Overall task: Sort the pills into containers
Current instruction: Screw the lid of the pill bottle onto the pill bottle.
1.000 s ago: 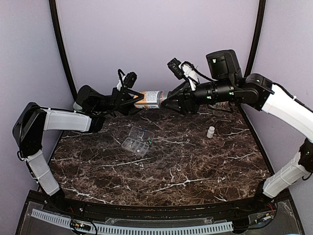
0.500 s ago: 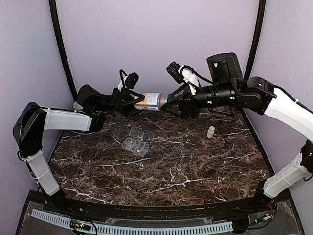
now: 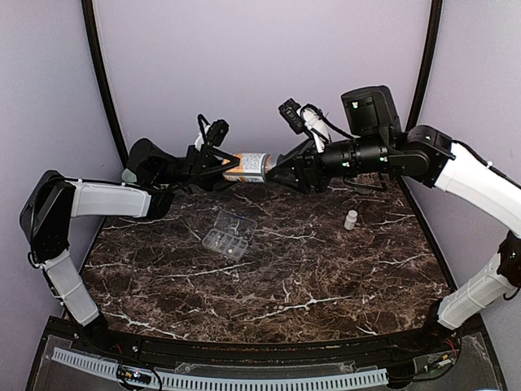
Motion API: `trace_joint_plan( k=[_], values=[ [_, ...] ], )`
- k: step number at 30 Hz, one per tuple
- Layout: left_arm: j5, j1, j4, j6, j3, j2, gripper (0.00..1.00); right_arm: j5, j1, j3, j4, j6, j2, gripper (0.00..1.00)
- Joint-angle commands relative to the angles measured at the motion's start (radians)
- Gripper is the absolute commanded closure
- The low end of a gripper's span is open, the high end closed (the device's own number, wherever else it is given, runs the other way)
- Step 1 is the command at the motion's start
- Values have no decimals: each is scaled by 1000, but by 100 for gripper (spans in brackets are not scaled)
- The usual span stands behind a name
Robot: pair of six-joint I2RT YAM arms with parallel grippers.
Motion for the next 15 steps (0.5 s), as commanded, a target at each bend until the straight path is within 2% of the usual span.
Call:
trace_joint_plan(
  k=[1,10,15],
  values=[
    [-31,-31,-56,119,35,-84,100,-146,-15,31,55,119,52,75],
    [-72,-34,-194,288,24,-143,100,-316,-116,6,153,369,65,80],
    [-87,-46,-405,477,45,-205,100,-422,-168,-2,189,523,87,81]
  ],
)
